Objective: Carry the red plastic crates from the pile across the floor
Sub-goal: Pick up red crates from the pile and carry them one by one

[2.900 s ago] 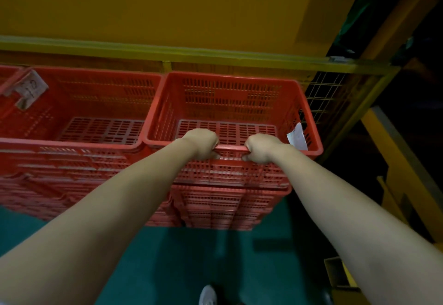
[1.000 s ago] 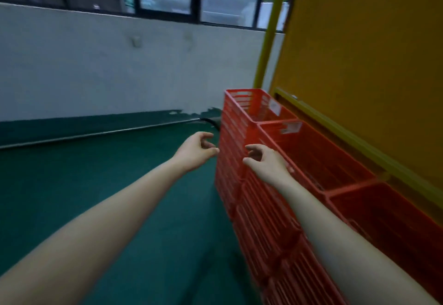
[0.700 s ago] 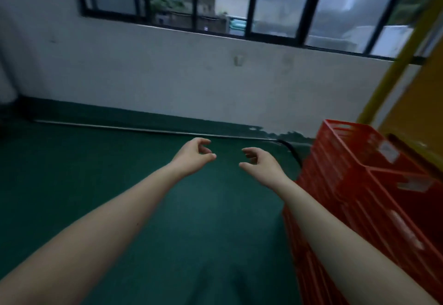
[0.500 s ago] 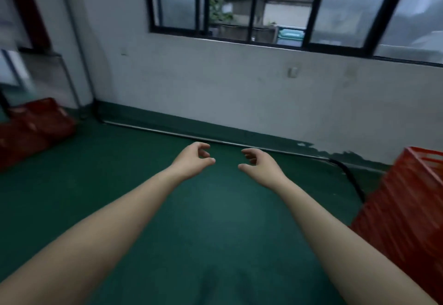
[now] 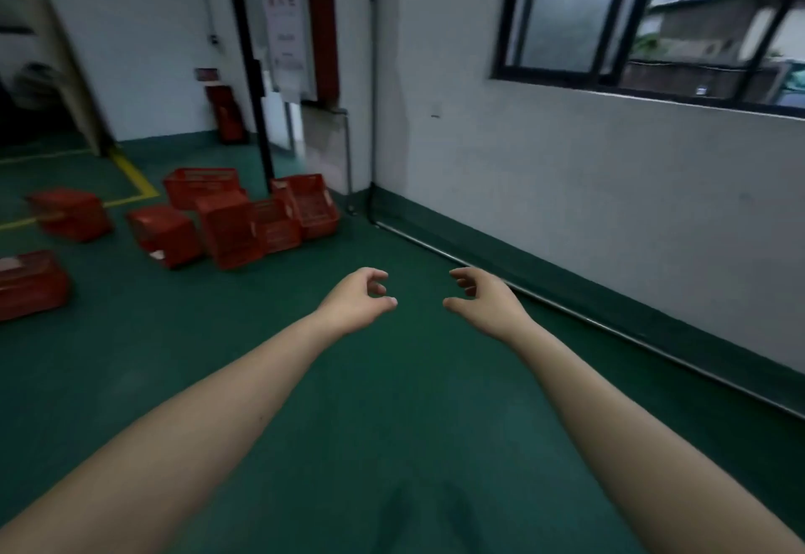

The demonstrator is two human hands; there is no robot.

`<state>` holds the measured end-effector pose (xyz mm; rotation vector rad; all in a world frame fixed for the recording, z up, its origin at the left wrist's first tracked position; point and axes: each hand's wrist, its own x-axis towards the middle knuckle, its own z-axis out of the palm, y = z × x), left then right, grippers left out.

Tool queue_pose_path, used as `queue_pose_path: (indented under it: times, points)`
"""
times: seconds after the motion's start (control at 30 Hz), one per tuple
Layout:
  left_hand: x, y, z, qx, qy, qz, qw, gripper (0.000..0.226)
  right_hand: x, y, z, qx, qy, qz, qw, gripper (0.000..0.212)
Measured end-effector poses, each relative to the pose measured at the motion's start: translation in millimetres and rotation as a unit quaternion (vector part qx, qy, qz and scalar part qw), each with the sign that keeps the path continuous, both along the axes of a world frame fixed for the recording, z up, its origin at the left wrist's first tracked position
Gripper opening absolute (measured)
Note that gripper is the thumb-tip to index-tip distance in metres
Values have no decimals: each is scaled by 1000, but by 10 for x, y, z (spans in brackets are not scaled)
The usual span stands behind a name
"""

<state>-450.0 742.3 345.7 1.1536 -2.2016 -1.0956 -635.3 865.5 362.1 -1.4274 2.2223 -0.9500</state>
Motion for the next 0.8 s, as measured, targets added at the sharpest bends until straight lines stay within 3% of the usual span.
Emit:
queue_pose_path:
  times: [0.4,0.8]
  points:
    - [-181,-1978,45,8,1,202,979,54,-592,-2759,140,9,37,205,978,59]
    - [605,-4037,-138,-3,-19,312,950,54,192,-5307,-94,-1,56,316,947,62]
